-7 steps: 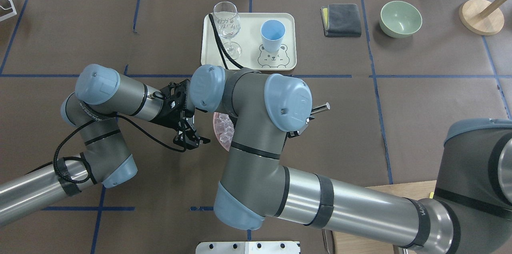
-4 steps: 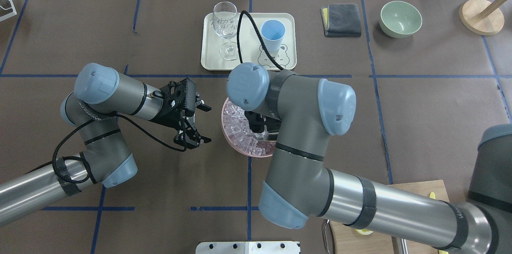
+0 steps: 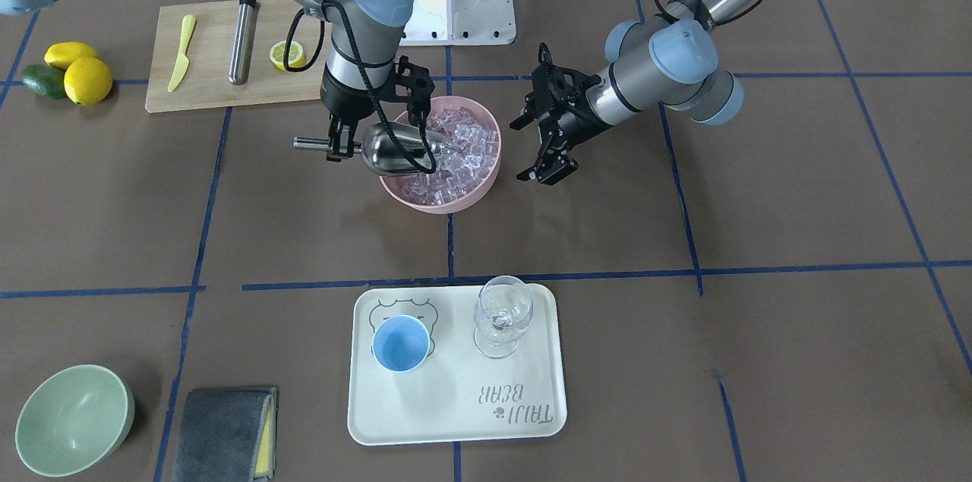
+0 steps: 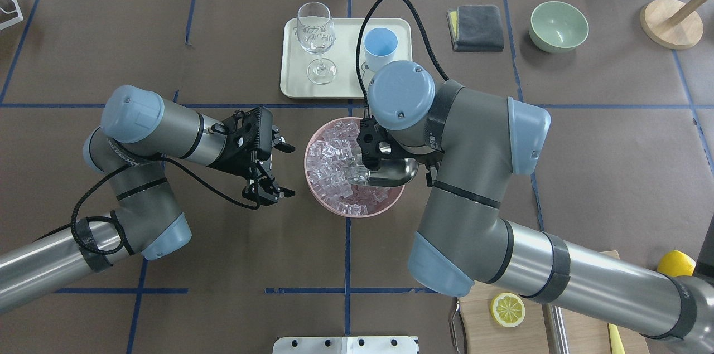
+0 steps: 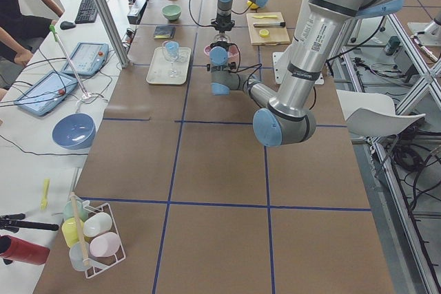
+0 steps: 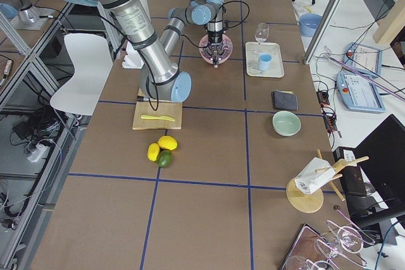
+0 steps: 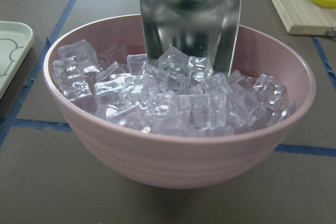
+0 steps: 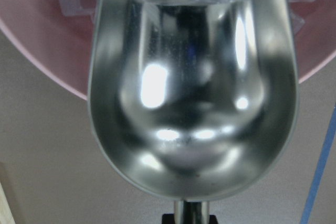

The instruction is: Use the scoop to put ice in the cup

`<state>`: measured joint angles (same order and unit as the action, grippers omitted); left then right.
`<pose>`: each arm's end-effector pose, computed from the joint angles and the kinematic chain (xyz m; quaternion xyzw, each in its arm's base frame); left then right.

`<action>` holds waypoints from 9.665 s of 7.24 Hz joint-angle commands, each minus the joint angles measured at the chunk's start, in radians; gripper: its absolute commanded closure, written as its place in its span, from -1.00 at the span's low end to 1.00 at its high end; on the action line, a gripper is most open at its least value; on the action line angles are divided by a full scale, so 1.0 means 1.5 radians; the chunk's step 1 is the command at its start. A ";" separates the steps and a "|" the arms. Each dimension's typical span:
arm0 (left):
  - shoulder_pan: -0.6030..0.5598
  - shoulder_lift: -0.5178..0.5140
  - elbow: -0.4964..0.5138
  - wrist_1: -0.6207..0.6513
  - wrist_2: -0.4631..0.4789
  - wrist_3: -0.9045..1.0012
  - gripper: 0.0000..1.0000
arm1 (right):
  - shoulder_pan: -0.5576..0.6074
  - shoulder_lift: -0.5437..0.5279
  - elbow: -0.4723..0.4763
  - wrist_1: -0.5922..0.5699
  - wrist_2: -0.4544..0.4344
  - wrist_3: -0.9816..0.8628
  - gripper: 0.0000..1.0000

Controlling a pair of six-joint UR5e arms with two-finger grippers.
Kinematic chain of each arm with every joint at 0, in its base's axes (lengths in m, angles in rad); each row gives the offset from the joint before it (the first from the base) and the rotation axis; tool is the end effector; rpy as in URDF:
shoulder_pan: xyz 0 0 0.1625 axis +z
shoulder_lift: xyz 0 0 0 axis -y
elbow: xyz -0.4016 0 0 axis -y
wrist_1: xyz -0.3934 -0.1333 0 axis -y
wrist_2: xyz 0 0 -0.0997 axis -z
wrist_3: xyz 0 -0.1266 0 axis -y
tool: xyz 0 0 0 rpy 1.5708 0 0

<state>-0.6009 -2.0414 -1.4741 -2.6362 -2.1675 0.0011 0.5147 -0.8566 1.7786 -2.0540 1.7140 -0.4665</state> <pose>0.5135 -0.4274 0.2916 0.4546 0.4890 0.5068 0.5453 -0.5041 -0.4174 0.2236 0.1874 -0.1299 -0.6829 0.6940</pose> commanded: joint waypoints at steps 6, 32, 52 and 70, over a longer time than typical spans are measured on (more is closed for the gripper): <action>-0.008 0.002 0.000 0.001 0.000 0.004 -1.00 | 0.017 -0.024 0.001 0.106 0.058 0.005 1.00; -0.495 0.192 -0.179 0.503 -0.080 0.007 -1.00 | 0.244 0.177 -0.305 -0.008 0.277 0.329 1.00; -0.510 0.181 -0.185 0.517 -0.081 0.008 -1.00 | 0.229 0.341 -0.468 -0.270 0.269 0.318 1.00; -0.519 0.184 -0.175 0.546 -0.081 0.007 -1.00 | 0.368 -0.328 0.174 -0.065 0.261 0.467 1.00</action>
<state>-1.3790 -1.7669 -1.7366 -1.8192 -2.2886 0.0128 1.0679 -1.2104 1.9946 -2.3087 2.1033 0.1378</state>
